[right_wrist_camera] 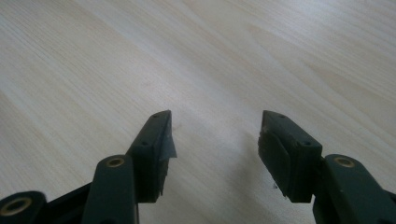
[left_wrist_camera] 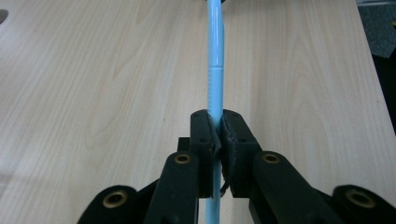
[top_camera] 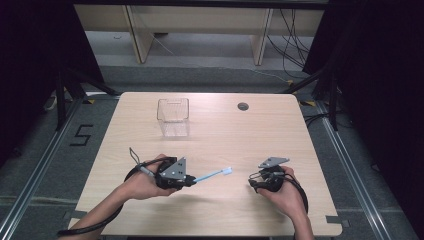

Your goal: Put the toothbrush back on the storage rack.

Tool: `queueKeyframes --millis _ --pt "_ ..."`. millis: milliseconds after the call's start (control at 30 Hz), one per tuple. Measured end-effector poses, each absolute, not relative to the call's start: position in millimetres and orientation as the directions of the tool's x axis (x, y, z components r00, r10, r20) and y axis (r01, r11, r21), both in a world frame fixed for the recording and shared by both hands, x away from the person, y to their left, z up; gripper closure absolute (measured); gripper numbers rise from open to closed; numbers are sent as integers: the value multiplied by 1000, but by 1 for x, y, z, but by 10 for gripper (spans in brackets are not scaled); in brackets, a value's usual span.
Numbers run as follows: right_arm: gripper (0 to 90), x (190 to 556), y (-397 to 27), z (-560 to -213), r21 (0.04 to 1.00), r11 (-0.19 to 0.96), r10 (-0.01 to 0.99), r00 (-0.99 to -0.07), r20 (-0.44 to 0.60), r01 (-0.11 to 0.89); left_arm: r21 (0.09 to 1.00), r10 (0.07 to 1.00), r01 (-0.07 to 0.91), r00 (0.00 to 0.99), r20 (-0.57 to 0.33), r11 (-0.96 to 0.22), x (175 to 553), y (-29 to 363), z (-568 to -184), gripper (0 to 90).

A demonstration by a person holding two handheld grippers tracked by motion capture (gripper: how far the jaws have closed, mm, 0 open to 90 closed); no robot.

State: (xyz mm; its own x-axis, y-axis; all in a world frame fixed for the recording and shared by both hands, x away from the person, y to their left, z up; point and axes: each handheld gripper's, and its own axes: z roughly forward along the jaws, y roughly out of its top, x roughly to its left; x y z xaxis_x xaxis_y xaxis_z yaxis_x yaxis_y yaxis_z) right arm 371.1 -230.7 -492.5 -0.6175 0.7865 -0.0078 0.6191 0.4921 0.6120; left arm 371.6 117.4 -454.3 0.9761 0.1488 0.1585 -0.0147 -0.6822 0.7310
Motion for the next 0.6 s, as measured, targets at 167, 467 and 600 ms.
queueKeyframes --millis 167,467,600 --pt "451 372 -231 -493 616 506 778 -627 -24 604 781 181 -14 970 163 -625 372 124 -455 834" --pt "451 370 -228 -494 612 471 797 -604 13 635 862 243 3 960 140 -507 372 139 -461 834" --pt "451 370 -228 -494 596 481 794 -608 16 643 888 257 6 958 126 -460 373 145 -461 834"
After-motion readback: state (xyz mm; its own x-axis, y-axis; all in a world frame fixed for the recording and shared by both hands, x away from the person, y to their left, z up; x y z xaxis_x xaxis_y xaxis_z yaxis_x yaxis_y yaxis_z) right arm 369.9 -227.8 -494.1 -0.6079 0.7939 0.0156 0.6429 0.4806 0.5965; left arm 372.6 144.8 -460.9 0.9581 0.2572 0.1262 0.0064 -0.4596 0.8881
